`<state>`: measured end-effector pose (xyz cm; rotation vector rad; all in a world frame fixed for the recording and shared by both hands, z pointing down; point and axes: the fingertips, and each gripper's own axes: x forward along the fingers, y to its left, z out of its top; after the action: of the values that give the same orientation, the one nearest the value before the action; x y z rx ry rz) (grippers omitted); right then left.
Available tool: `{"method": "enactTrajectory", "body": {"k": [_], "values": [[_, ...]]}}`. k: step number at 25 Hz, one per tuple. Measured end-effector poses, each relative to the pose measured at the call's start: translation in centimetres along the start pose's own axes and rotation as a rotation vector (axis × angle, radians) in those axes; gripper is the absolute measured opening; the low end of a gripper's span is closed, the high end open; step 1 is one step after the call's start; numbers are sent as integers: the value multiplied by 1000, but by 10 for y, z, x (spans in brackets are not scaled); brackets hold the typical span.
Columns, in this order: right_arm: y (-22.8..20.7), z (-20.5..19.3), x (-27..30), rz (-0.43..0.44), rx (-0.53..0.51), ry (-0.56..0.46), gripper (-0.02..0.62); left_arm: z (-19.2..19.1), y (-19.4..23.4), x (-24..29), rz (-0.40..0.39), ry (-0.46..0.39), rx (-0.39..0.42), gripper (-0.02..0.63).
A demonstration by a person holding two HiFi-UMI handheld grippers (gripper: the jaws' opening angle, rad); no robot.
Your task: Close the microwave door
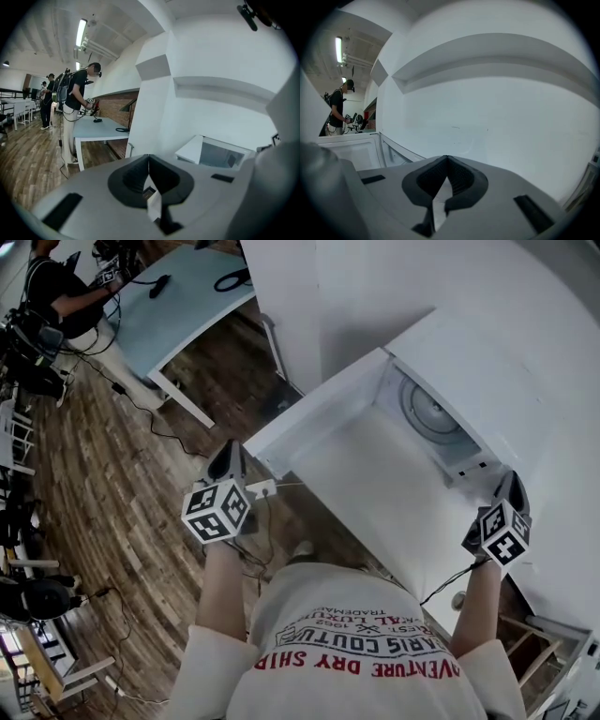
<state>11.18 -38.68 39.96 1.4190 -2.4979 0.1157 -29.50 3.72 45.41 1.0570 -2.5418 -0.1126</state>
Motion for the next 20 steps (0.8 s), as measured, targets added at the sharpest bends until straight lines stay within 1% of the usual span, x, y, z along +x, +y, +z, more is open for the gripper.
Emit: {"method": "enactTrajectory", "body": {"k": [3, 7, 9, 14, 20], "values": [[0, 1, -1, -8, 5, -6, 12, -4, -3, 2, -10, 11, 35, 6], [1, 1, -1, -15, -2, -14, 12, -7, -9, -1, -9, 19, 117, 6], [1, 1, -1, -14, -7, -12, 12, -8, -10, -1, -6, 23, 142, 6], [5, 4, 1, -5, -29, -18, 12, -11, -17, -5, -12, 29, 135, 6], [17, 8, 5, 30, -58, -18, 12, -15, -29, -15, -6, 18, 128, 6]]}}
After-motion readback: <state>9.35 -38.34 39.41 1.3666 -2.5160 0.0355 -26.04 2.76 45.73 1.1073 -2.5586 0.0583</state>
